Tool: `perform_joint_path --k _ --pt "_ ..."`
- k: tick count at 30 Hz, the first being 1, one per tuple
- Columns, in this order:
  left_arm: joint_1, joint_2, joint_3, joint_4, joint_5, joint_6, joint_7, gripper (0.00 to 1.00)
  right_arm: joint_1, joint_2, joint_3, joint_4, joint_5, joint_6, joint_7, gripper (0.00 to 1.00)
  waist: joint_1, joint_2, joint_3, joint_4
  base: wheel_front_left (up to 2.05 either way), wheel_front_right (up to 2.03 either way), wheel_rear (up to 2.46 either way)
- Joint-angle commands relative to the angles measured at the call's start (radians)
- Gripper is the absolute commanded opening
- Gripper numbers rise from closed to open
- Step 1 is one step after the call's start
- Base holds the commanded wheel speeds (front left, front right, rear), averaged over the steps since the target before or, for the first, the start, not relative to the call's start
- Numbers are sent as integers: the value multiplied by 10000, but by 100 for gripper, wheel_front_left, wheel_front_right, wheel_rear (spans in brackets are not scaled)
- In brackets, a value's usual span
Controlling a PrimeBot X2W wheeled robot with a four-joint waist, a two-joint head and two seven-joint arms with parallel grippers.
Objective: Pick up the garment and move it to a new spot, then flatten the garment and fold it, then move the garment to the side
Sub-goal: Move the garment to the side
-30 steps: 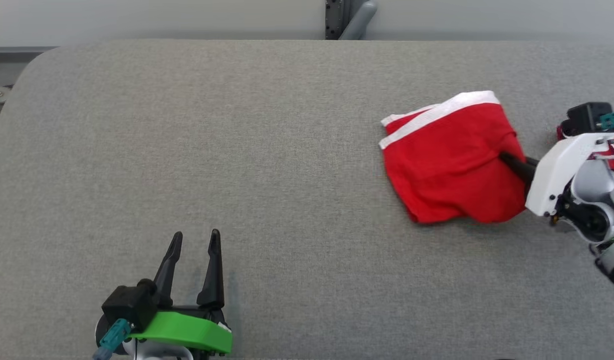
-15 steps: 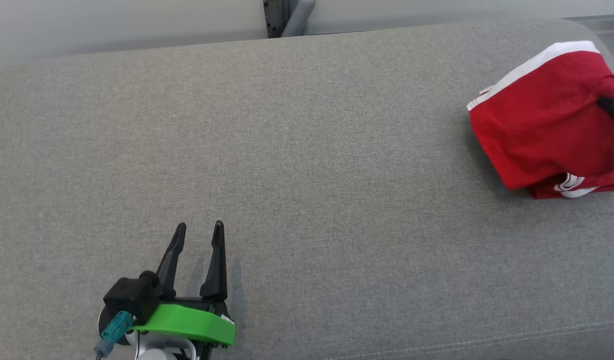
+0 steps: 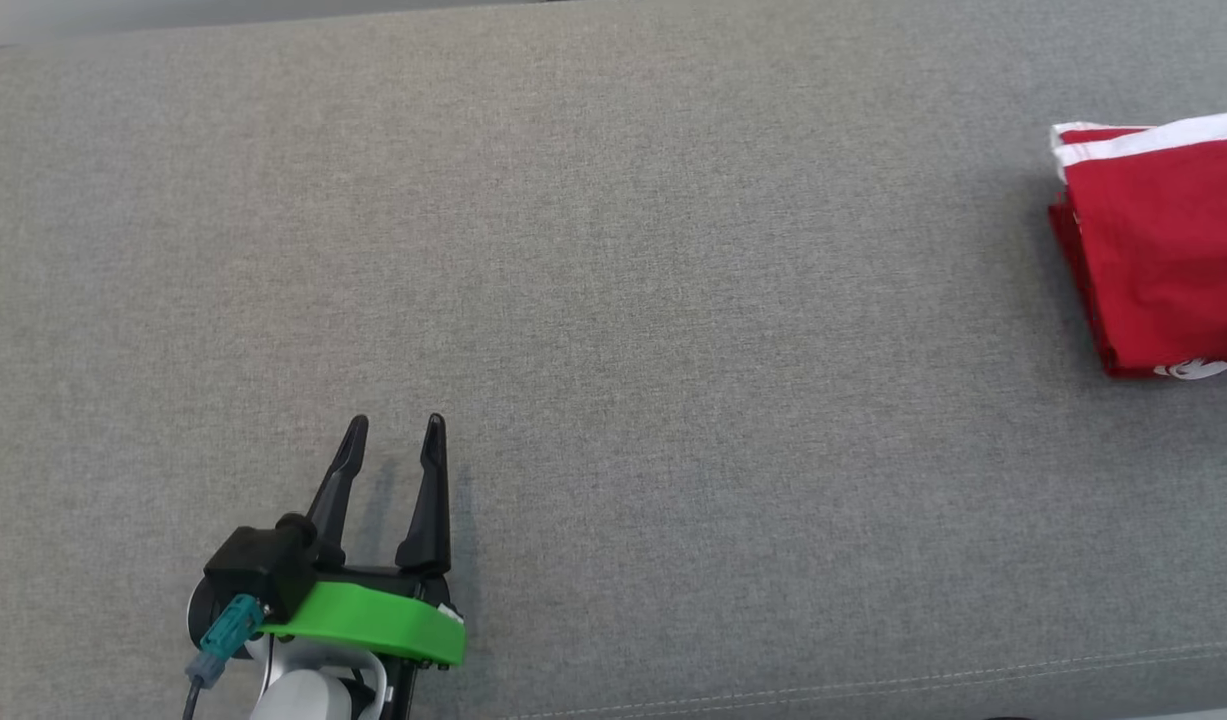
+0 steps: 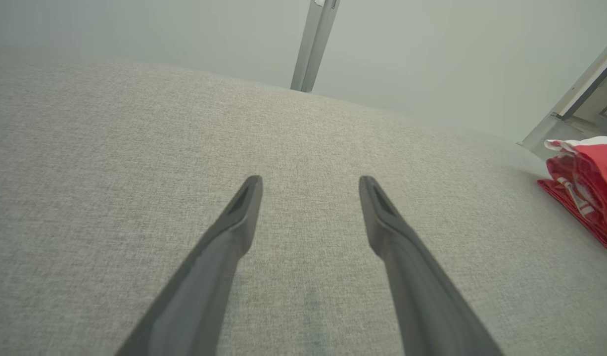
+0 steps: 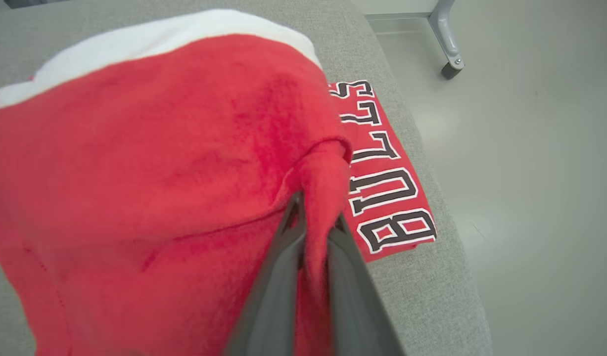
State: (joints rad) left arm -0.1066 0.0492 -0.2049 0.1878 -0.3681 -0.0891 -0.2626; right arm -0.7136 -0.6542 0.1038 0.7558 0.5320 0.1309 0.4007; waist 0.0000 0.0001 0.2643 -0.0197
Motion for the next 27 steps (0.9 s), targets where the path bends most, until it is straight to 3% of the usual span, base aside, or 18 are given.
perform_joint_path --k 1,4,5,7,8,17,27 --pt "-156 27 46 6 95 -57 -23 100 48 13 -199 213 -235 -5 -293 0 0 -1 187 124 0 0 0" --pt "-190 27 112 32 176 -80 -23 100 -17 239 -612 743 -824 -5 -1278 0 0 -1 280 115 0 0 0" --pt "-197 27 131 33 204 -95 -23 100 -28 354 -764 945 -977 -5 -1548 11 0 -1 287 104 0 0 0" --pt "-190 27 146 40 229 -96 -23 100 15 533 -926 1341 -1300 -5 -1866 48 0 -1 282 73 0 0 0" --pt "-214 27 145 44 243 -97 -23 100 -5 597 -989 1450 -1445 -5 -2083 100 0 -1 280 52 0 0 0" --pt "54 27 241 -6 301 -58 -23 100 470 1038 -1080 799 -2247 -5 -5769 100 0 -1 -404 -4 0 0 0" --pt "994 27 1011 98 504 250 -23 100 3306 1669 -1103 -2936 -1833 -5 -6587 100 0 -1 -1835 170 0 0 0"
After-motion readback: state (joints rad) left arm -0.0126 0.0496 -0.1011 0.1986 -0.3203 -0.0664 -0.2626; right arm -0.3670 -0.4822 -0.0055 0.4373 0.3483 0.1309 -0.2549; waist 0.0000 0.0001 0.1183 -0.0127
